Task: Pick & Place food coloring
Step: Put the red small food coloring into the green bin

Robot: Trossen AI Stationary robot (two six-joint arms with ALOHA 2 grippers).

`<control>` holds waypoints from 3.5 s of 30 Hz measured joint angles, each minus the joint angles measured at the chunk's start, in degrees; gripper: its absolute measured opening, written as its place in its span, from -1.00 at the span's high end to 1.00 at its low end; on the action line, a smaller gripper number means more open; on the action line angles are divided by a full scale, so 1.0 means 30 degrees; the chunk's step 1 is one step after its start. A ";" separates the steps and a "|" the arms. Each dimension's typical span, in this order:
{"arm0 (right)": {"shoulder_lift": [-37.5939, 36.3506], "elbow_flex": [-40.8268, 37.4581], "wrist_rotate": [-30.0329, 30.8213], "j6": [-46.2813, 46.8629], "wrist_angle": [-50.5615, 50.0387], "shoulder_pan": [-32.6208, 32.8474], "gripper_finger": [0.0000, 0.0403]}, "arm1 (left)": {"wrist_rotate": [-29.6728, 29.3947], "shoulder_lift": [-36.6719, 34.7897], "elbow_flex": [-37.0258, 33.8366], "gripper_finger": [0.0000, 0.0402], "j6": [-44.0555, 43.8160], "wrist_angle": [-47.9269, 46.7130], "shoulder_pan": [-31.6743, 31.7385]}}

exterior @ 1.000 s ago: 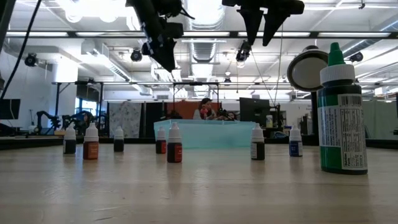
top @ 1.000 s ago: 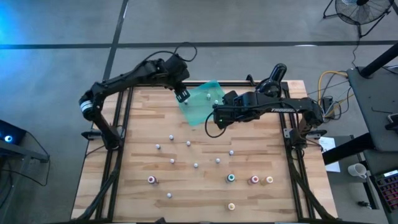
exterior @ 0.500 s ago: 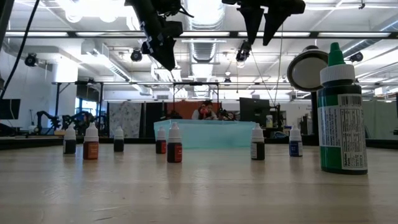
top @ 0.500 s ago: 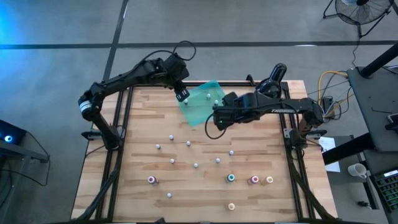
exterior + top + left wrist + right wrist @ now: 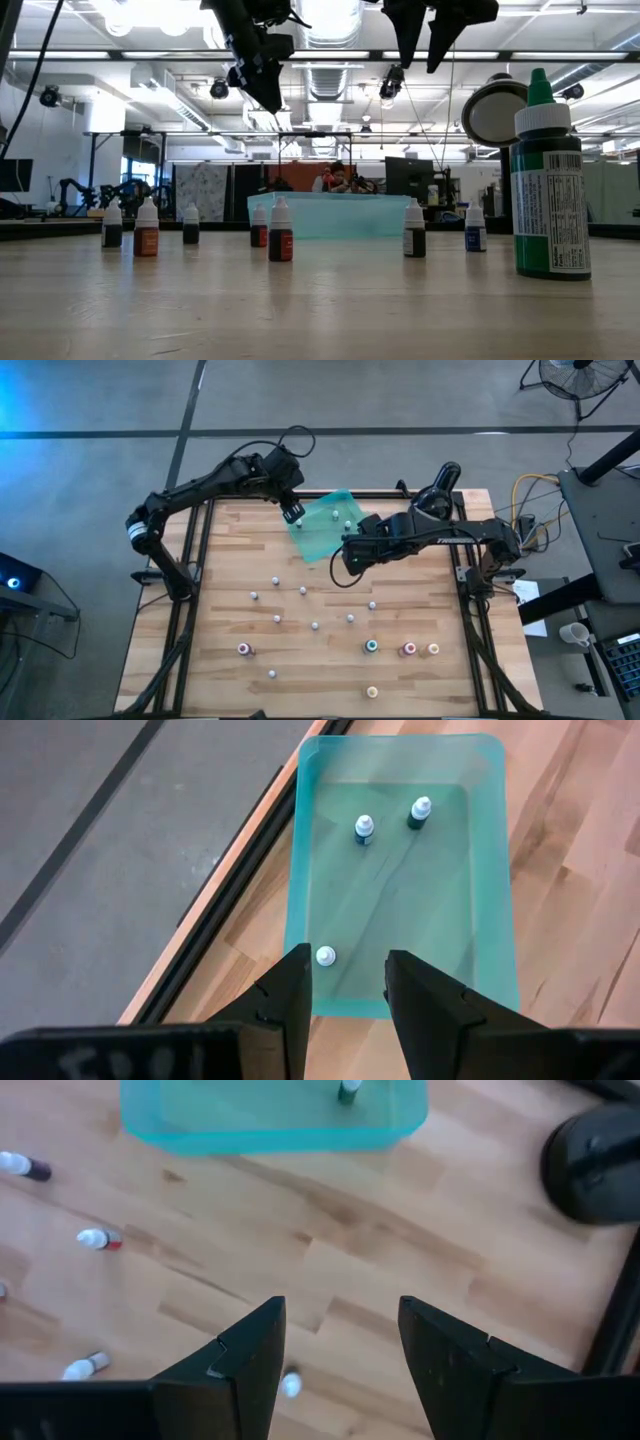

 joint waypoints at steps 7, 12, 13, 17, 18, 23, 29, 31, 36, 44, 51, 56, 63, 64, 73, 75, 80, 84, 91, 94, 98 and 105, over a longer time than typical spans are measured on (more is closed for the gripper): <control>0.0000 -0.1260 -0.2723 0.1804 0.0989 0.0648 0.06 | 0.0000 0.0000 0.0000 0.49 0.0000 0.0005 0.0000; 0.0000 -0.2818 -0.5227 0.3291 0.1848 0.1725 0.06 | 0.0000 0.0000 0.0000 0.49 0.0000 0.0005 0.0000; 0.0000 -0.3109 -0.5317 0.3541 0.1857 0.1973 0.06 | 0.0000 0.0000 0.0000 0.49 0.0000 0.0005 0.0000; 0.0000 -0.4297 -0.5394 0.4999 0.1928 0.2738 0.06 | 0.0000 0.0000 0.0000 0.49 0.0000 0.0005 0.0000; 0.0000 -0.4522 -0.5408 0.5304 0.1935 0.2889 0.06 | 0.0000 0.0000 0.0000 0.49 0.0000 0.0005 0.0000; 0.0000 -0.5383 -0.5763 0.6570 0.2694 0.3596 0.06 | 0.0000 0.0000 0.0000 0.49 0.0000 0.0005 0.0000; 0.0000 -0.6069 -0.5919 0.7178 0.4655 0.4248 0.06 | 0.0000 0.0000 0.0000 0.49 0.0000 0.0011 0.0000; 0.0000 -0.6470 -0.5890 0.7205 0.5444 0.4263 0.06 | 0.0000 0.0000 0.0000 0.49 0.0000 0.0012 0.0000; 0.0044 -0.7988 -0.5883 0.7538 0.6444 0.4237 0.06 | 0.0000 0.0000 0.0000 0.49 0.0000 0.0014 0.0000; 0.0080 -0.9989 -0.5866 0.8800 0.7000 0.4211 0.06 | 0.0000 0.0000 0.0000 0.49 0.0000 0.0132 0.0000; 0.0080 -1.2331 -0.5872 0.6787 1.2100 0.3409 0.06 | 0.0001 0.0000 -0.0006 0.49 0.0000 0.0129 0.0000; 0.0003 -1.2802 -0.5875 0.8516 1.1539 0.3286 0.06 | 0.0000 0.0000 -0.0007 0.49 0.0000 0.0168 0.0000; 0.0012 -1.2813 -0.5869 0.8268 1.1870 0.3095 0.06 | 0.0000 0.0007 -0.0007 0.49 0.0000 0.0326 0.0002; 0.0036 -1.2902 -0.5824 0.8249 1.1887 0.3023 0.06 | 0.0000 0.0007 -0.0007 0.49 0.0000 0.0326 0.0000; 0.0051 -1.4169 -0.5901 0.7969 1.3074 0.2579 0.06 | 0.0000 0.0007 -0.0007 0.49 0.0000 0.0359 0.0000; 0.0051 -1.4149 -0.5897 0.7956 1.3050 0.2543 0.06 | 0.0005 0.0007 -0.0007 0.49 0.0000 0.0362 0.0000; 0.0057 -1.3939 -0.5886 0.7247 1.3278 0.2499 0.06 | 0.0000 0.0007 -0.0007 0.49 0.0000 0.0362 0.0001; 0.0080 -1.4026 -0.5883 0.7193 1.3308 0.2477 0.11 | 0.0000 0.0007 -0.0007 0.49 0.0000 0.0362 0.0000; 0.0080 -1.4056 -0.5883 0.7070 1.3337 0.2477 0.28 | 0.0003 0.0007 -0.0007 0.49 0.0000 0.0362 0.0007; 0.0080 -1.4082 -0.5882 0.7050 1.3343 0.2477 0.37 | 0.0000 0.0007 -0.0007 0.49 0.0000 0.0362 0.0000; 0.0080 -1.4193 -0.5875 0.7050 1.3334 0.2477 0.46 | 0.0000 0.0007 -0.0007 0.49 0.0000 0.0362 0.0003; 0.0080 -1.4347 -0.5875 0.7051 1.3400 0.2477 0.59 | 0.0004 0.0011 -0.0007 0.49 0.0000 0.0362 0.0000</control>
